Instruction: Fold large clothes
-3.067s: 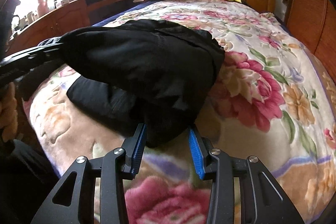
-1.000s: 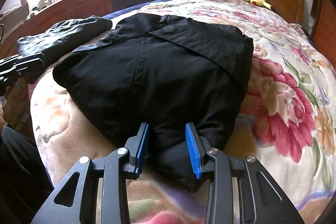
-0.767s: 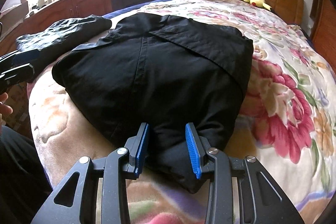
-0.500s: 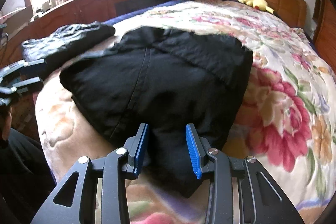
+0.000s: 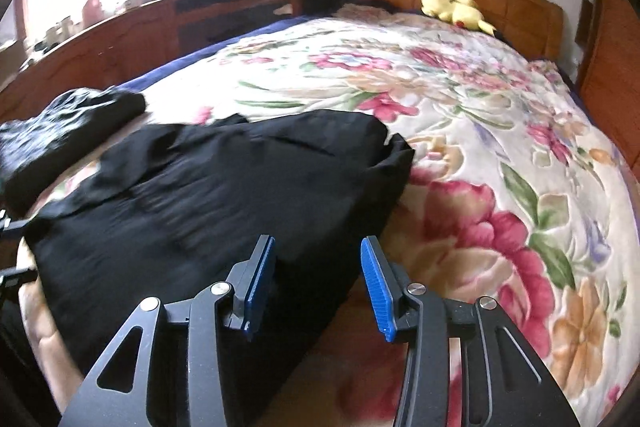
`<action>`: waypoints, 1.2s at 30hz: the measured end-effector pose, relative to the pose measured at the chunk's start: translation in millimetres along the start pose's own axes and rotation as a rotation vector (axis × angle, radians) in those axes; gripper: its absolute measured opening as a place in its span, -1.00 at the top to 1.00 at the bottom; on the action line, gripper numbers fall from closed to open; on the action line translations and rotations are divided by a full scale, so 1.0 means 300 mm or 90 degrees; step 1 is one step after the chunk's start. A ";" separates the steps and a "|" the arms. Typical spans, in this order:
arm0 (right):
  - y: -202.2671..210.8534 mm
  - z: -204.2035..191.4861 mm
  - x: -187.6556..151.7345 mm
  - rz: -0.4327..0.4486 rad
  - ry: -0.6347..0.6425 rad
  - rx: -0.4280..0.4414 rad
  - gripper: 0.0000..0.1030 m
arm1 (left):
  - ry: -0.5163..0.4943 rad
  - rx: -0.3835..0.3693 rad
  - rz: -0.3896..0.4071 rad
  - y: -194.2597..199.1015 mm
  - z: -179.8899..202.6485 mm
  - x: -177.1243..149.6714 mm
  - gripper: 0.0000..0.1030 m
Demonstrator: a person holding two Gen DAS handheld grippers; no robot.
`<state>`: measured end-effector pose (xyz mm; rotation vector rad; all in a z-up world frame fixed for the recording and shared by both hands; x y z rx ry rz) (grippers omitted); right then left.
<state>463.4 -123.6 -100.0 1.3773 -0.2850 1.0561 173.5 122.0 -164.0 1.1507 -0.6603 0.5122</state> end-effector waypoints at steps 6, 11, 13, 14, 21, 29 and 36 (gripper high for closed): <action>-0.175 0.046 0.036 -0.045 -0.083 0.027 -0.08 | -0.004 -0.013 -0.030 -0.051 0.009 -0.016 0.05; -0.266 0.047 0.045 -0.058 -0.126 0.038 -0.28 | -0.006 -0.015 -0.029 -0.057 0.021 -0.016 0.07; -0.289 0.051 0.052 -0.063 -0.124 0.035 -0.39 | -0.005 -0.017 -0.028 -0.060 0.027 -0.012 0.07; -0.301 0.049 0.057 -0.067 -0.121 0.034 -0.42 | -0.004 -0.017 -0.029 -0.063 0.028 -0.010 0.07; -0.349 0.057 0.064 -0.114 -0.118 0.069 -0.44 | 0.002 -0.020 -0.035 -0.077 0.032 -0.009 0.07; -0.384 0.073 0.048 -0.130 -0.144 0.097 -0.44 | 0.009 -0.017 -0.040 -0.081 0.027 -0.012 0.07; -0.384 0.069 0.042 -0.132 -0.150 0.100 -0.44 | 0.015 -0.017 -0.041 -0.082 0.021 -0.013 0.07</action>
Point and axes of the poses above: each gripper's, at about its wrist camera, not at the fingertips, and y roughly against the way its jaws point, z to its right, x to its top, the point moved 3 cm from there along -y, roughly the way its jaws point, and after that the axes turned 15 degrees about -x, right-handed, at the moved point
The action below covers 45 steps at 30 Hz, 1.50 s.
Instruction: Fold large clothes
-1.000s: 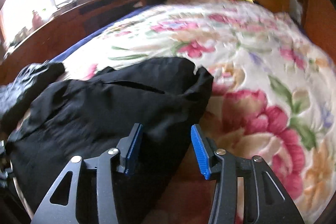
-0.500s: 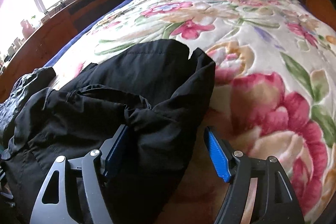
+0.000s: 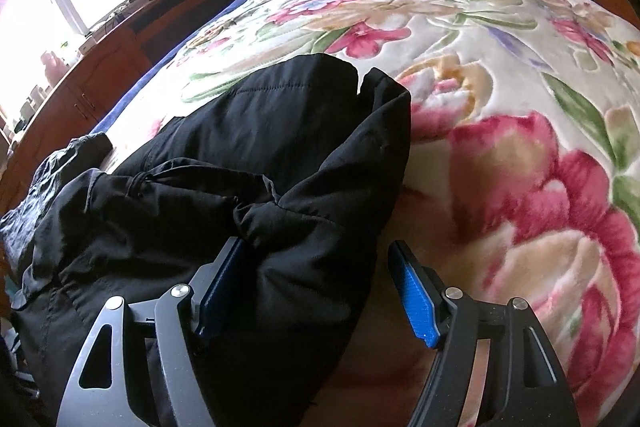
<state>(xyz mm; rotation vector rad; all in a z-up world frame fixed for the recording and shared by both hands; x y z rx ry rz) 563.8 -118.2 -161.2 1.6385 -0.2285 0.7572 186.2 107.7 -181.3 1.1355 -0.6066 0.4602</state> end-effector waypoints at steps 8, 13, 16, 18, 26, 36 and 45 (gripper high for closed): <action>-0.007 -0.005 -0.003 0.001 -0.004 0.004 -0.44 | 0.004 -0.002 -0.002 -0.003 -0.003 0.001 0.07; -0.007 -0.006 -0.003 0.002 -0.004 0.004 -0.43 | 0.006 -0.001 -0.004 -0.007 -0.002 0.001 0.07; -0.009 -0.005 -0.005 0.001 -0.007 0.019 -0.25 | 0.006 -0.009 -0.006 -0.010 -0.002 0.001 0.23; -0.005 -0.007 -0.006 0.000 -0.011 0.036 -0.09 | 0.016 -0.027 -0.012 -0.019 -0.009 0.001 0.53; 0.103 -0.015 -0.004 0.063 -0.010 0.018 0.54 | 0.020 -0.050 0.037 0.037 0.011 0.028 0.86; 0.326 -0.085 -0.015 0.140 0.013 -0.006 0.63 | -0.023 -0.035 0.106 0.189 0.027 0.070 0.89; 0.482 -0.309 0.065 0.191 0.056 0.002 0.64 | -0.039 0.002 0.177 0.432 -0.118 0.138 0.89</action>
Point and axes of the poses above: each gripper's, at about its wrist camera, not at the fingertips, and y roughly against the way its jaws point, z to its right, x to its top, the point moved 3 cm from there along -y, roughly the way its jaws point, and after that the axes turned 15 degrees about -x, right-handed, at the moved point
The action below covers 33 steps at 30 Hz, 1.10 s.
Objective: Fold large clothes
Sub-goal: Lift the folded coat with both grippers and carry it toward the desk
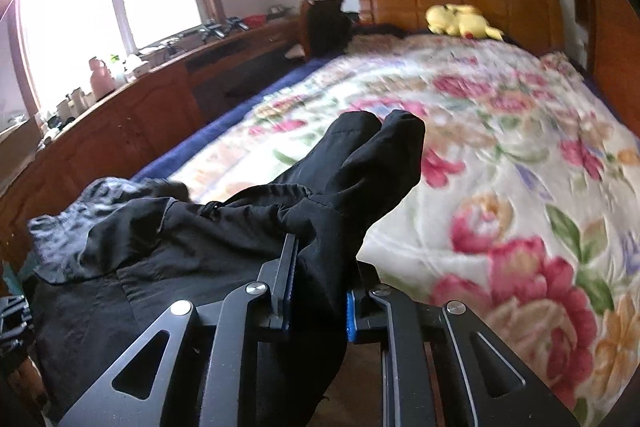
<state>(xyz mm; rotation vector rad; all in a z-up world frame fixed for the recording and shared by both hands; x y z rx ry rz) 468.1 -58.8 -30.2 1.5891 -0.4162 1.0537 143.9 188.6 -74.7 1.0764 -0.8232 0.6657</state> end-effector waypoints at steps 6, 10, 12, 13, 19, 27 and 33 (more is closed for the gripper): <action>0.027 -0.269 0.151 0.043 0.033 0.035 0.64 | -0.023 0.076 0.047 0.210 -0.192 0.103 0.89; 0.016 -0.518 0.242 0.065 0.060 0.078 0.64 | -0.013 0.156 0.067 0.363 -0.388 0.142 0.89; 0.007 -0.652 0.271 0.070 0.073 0.104 0.64 | -0.003 0.199 0.073 0.425 -0.486 0.146 0.90; -0.002 -0.709 0.280 0.070 0.078 0.113 0.64 | 0.003 0.218 0.075 0.450 -0.531 0.146 0.89; -0.112 -1.065 0.222 -0.031 0.140 0.153 0.44 | 0.069 0.335 0.019 0.568 -0.832 0.055 0.89; -0.204 -1.187 0.006 -0.095 0.249 0.087 0.14 | 0.126 0.311 0.031 0.631 -0.916 -0.099 0.69; -0.233 -1.250 0.050 -0.090 0.240 0.086 -0.04 | 0.080 0.274 0.068 0.649 -0.787 0.000 0.24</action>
Point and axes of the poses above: each gripper's, at about its wrist camera, not at the fingertips, and y roughly against the way its jaws point, z to its right, x to its top, the point moved 3 cm from there along -y, roughly the way its jaws point, and after that the axes turned 15 degrees about -x, right-handed, at the moved point
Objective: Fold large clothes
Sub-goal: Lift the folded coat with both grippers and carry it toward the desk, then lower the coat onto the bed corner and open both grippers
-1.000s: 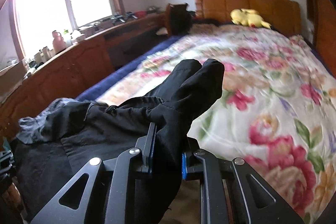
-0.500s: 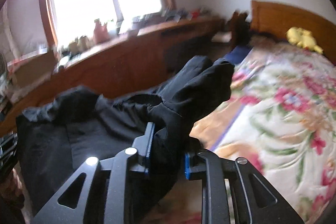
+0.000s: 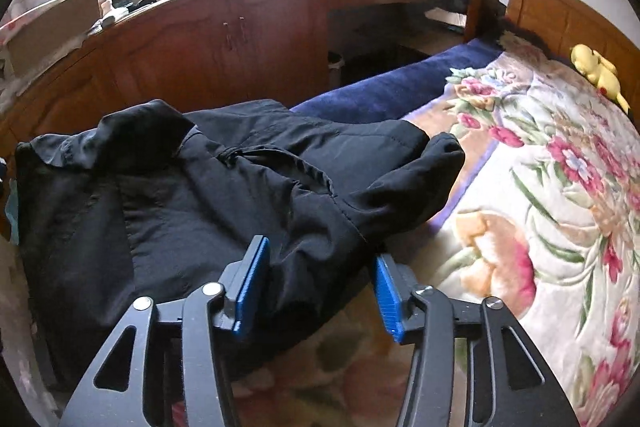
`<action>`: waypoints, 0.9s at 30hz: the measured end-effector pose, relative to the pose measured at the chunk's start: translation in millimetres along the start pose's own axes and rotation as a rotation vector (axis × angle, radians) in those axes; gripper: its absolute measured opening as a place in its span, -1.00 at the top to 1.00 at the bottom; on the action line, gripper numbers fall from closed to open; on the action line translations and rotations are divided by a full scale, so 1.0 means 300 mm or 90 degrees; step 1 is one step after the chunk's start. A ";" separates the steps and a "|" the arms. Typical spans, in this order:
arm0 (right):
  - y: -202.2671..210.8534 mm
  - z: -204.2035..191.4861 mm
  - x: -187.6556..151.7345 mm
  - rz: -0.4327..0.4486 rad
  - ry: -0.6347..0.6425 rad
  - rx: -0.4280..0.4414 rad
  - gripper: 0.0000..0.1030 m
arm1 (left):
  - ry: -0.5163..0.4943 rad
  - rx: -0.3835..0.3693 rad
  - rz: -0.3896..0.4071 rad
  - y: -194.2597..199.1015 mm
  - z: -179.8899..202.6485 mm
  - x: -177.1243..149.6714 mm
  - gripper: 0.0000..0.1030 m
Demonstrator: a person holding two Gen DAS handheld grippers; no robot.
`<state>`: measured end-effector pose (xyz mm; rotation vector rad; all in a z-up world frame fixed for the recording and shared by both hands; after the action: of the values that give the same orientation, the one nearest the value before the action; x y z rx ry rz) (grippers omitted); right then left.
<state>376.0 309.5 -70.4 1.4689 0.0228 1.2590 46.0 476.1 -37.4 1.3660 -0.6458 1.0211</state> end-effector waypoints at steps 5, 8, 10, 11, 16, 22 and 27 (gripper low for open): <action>0.064 -0.008 -0.045 0.017 0.028 -0.001 -0.31 | -0.022 -0.041 -0.004 -0.052 0.077 0.058 -0.33; 0.105 0.002 -0.080 0.025 0.031 0.016 -0.32 | -0.020 -0.038 -0.026 -0.117 0.083 0.050 -0.33; 0.142 0.005 -0.106 0.036 0.034 0.025 -0.32 | -0.019 -0.036 -0.053 -0.168 0.074 0.031 -0.33; 0.161 0.005 -0.117 0.044 0.037 0.031 -0.32 | -0.017 -0.030 -0.071 -0.186 0.068 0.017 -0.33; 0.238 -0.023 -0.180 0.074 0.064 0.060 -0.32 | -0.015 0.016 -0.143 -0.257 0.016 -0.053 -0.32; 0.243 -0.133 -0.204 0.090 0.070 0.115 -0.32 | 0.032 0.042 -0.172 -0.273 -0.080 -0.119 -0.32; 0.183 -0.259 -0.177 0.099 0.057 0.121 -0.32 | 0.028 0.052 -0.170 -0.262 -0.081 -0.129 -0.32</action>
<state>267.6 311.4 -82.9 1.6004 0.0913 1.4816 92.8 499.1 -112.1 1.4521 -0.3800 0.8670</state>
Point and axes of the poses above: each gripper's, at about its wrist camera, not at the fingertips, and y roughly against the way its jaws point, z to its right, x to its top, the point moved 3 cm from there along -y, roughly the way its jaws point, and after that the axes turned 15 degrees about -x, right-handed, at the moved point
